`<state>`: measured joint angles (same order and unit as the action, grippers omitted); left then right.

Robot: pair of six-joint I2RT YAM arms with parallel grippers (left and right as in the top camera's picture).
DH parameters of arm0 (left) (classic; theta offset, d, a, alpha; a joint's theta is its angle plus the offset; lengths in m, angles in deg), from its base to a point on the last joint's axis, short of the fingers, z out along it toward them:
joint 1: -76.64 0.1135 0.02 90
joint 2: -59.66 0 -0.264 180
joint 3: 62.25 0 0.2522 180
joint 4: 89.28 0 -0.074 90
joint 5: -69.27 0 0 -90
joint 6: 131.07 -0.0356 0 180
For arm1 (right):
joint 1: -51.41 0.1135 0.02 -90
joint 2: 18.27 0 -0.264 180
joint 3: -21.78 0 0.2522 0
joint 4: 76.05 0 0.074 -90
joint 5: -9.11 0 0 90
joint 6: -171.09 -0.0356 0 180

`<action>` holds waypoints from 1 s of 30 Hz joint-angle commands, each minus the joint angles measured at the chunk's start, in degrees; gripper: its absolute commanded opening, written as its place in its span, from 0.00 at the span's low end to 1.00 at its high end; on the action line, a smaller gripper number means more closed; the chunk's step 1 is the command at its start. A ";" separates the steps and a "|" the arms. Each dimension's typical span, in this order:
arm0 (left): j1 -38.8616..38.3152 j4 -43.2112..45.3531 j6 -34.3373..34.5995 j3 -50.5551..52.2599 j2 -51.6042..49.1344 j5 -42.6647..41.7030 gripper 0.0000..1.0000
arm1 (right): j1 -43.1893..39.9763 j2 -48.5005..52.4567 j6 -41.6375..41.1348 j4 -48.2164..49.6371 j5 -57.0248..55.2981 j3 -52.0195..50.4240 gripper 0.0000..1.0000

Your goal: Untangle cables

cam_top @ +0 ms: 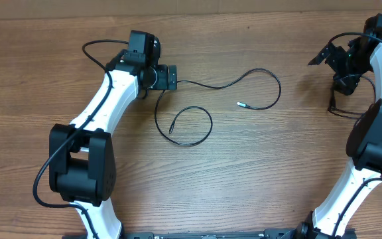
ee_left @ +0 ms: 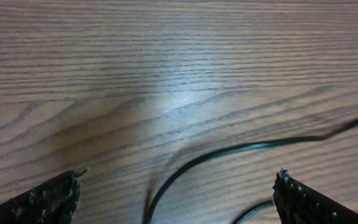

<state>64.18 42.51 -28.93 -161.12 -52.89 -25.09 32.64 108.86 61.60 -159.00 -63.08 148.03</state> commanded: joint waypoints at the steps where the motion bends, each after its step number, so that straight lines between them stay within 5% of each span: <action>1: -0.74 0.42 1.20 1.25 -2.03 1.57 1.00 | -0.09 -1.09 -0.02 0.15 0.31 1.01 1.00; 9: -0.72 0.70 1.16 1.73 -6.62 1.46 1.00 | -0.09 -1.09 -0.02 0.13 0.31 1.01 1.00; 15: -0.70 1.51 1.18 1.70 -6.60 1.16 0.70 | -0.09 -1.09 -0.02 0.15 0.31 1.01 1.00; 22: -0.70 1.31 0.50 1.70 -6.60 1.16 0.48 | -0.09 -1.09 -0.02 0.15 0.31 1.01 1.00; 30: -0.72 2.16 -1.16 1.73 -6.62 -0.24 0.45 | -0.09 -1.09 -0.02 0.15 0.31 1.01 1.00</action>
<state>63.85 44.08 -28.01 -159.72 -59.25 -24.59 32.64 108.86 61.60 -159.05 -63.10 148.03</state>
